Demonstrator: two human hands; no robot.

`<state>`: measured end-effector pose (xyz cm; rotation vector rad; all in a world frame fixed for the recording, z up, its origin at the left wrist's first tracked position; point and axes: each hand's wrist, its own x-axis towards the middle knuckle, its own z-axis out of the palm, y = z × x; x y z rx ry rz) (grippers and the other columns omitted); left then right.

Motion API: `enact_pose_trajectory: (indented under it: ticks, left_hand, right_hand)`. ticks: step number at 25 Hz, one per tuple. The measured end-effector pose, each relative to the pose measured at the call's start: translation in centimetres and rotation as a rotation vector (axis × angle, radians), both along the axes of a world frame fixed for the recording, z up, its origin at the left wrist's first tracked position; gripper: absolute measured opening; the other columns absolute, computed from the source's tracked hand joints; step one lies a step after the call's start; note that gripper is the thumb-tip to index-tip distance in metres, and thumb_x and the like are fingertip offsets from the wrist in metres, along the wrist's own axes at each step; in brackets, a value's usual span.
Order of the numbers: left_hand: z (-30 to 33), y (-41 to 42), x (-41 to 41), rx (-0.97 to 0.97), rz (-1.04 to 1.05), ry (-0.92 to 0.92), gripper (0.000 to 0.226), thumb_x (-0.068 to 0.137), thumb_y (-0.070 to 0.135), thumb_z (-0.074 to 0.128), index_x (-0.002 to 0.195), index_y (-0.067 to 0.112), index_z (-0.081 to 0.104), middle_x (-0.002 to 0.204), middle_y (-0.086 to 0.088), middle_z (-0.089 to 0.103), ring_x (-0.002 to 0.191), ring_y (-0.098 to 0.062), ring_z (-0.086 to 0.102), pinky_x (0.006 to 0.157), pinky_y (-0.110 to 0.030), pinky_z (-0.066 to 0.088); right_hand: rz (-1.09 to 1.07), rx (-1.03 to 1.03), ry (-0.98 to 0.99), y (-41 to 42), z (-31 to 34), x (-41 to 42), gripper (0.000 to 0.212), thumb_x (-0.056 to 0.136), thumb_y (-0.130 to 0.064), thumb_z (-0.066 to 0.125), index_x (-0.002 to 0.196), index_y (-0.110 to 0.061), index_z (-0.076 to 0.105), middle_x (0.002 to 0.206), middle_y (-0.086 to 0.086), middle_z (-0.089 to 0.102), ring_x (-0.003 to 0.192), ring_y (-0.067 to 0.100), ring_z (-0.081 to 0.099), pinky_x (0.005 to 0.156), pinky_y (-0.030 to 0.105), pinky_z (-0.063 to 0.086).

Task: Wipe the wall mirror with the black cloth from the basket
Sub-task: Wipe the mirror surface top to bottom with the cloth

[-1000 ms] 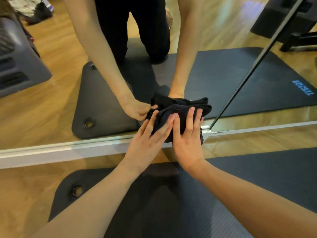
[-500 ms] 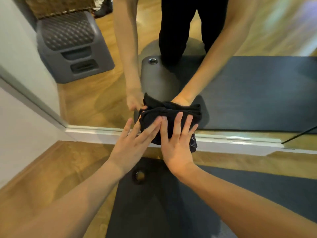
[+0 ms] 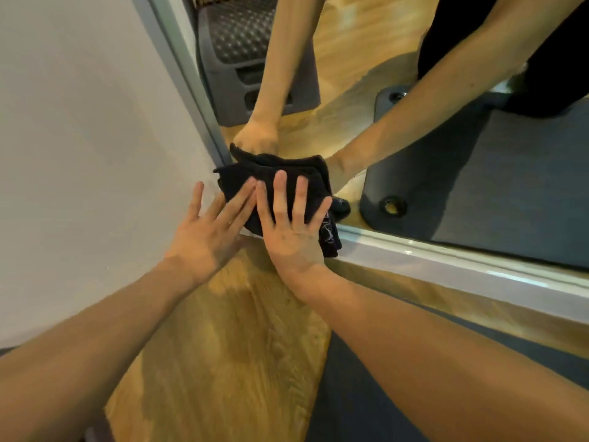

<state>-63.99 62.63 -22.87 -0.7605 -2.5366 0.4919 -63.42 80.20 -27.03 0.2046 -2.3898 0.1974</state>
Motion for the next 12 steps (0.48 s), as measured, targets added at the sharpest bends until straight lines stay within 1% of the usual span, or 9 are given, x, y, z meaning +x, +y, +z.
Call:
enact_pose_trajectory:
  ticks: [1,3,4,6,8,9,10,11,12]
  left_hand:
    - [-0.1,-0.9,-0.2,0.008,-0.008,-0.040,0.120,0.087,0.052,0.073,0.164,0.019,-0.012,0.173,-0.002,-0.018,0.142,-0.039,0.047,0.124,-0.059,-0.010]
    - [-0.6,-1.1,-0.1,0.039,-0.003,-0.067,0.108,0.085,0.048,0.074,0.162,0.013,0.006,0.169,-0.009,0.008,0.140,-0.040,0.050,0.125,-0.061,-0.007]
    - [-0.9,-0.6,0.0,0.058,0.004,-0.066,0.101,0.085,0.045,0.075,0.158,0.009,0.017,0.163,-0.013,0.021,0.139,-0.039,0.051,0.125,-0.063,-0.002]
    - [-1.5,0.4,0.3,0.058,0.043,-0.103,0.086,0.082,0.037,0.080,0.148,0.006,0.034,0.150,-0.017,0.041,0.134,-0.037,0.057,0.122,-0.066,0.013]
    - [-1.7,1.6,1.0,0.067,0.107,-0.224,0.082,0.075,0.023,0.087,0.140,0.006,0.040,0.140,-0.018,0.049,0.127,-0.036,0.061,0.117,-0.067,0.029]
    - [-1.6,2.4,1.4,0.130,0.145,-0.283,0.076,0.073,0.013,0.089,0.135,0.005,0.045,0.137,-0.018,0.050,0.118,-0.038,0.064,0.109,-0.064,0.043]
    - [-1.2,3.3,1.8,0.240,0.190,-0.337,0.066,0.075,0.005,0.087,0.130,0.003,0.051,0.135,-0.019,0.051,0.104,-0.040,0.068,0.090,-0.056,0.055]
    - [-0.6,4.3,2.0,0.356,0.246,-0.386,0.054,0.079,0.002,0.082,0.125,0.003,0.054,0.135,-0.017,0.050,0.090,-0.041,0.068,0.070,-0.046,0.054]
    - [-0.1,5.2,2.1,0.411,0.290,-0.441,0.044,0.085,0.001,0.076,0.123,0.004,0.056,0.136,-0.015,0.048,0.082,-0.039,0.067,0.062,-0.041,0.048]
  right_hand:
    - [0.024,0.004,0.001,-0.9,-0.2,-0.5,0.051,0.113,-0.021,0.039,0.162,-0.017,0.030,0.167,0.020,0.015,0.155,0.048,0.011,0.114,0.074,0.025]
    - [0.042,0.017,0.010,-1.5,-0.7,-0.6,0.049,0.112,-0.022,0.041,0.161,-0.017,0.035,0.165,0.013,0.024,0.151,0.043,0.025,0.115,0.071,0.028]
    - [0.032,0.030,0.027,-1.4,-1.0,-0.4,0.050,0.112,-0.022,0.041,0.161,-0.017,0.036,0.165,0.011,0.025,0.151,0.038,0.028,0.115,0.070,0.028]
    - [-0.001,0.149,-0.022,-0.8,-1.8,0.6,0.053,0.111,-0.022,0.040,0.163,-0.015,0.032,0.167,0.011,0.020,0.153,0.035,0.023,0.119,0.069,0.024]
    - [0.009,0.283,-0.146,-0.4,-2.2,1.9,0.060,0.105,-0.026,0.042,0.162,-0.015,0.033,0.169,0.012,0.021,0.155,0.034,0.023,0.122,0.065,0.023]
    - [0.026,0.290,-0.191,-0.2,-2.1,2.4,0.060,0.101,-0.028,0.046,0.159,-0.016,0.039,0.167,0.011,0.030,0.153,0.032,0.031,0.121,0.061,0.030]
    - [0.056,0.268,-0.232,0.0,-2.0,2.7,0.057,0.097,-0.028,0.052,0.153,-0.016,0.048,0.161,0.010,0.043,0.147,0.030,0.042,0.117,0.056,0.040]
    - [0.086,0.258,-0.285,0.3,-1.7,2.9,0.054,0.093,-0.027,0.061,0.146,-0.018,0.056,0.150,0.009,0.054,0.137,0.028,0.053,0.108,0.051,0.050]
    - [0.105,0.249,-0.353,0.5,-1.1,3.2,0.052,0.087,-0.025,0.072,0.137,-0.019,0.062,0.136,0.008,0.062,0.123,0.027,0.060,0.095,0.046,0.056]
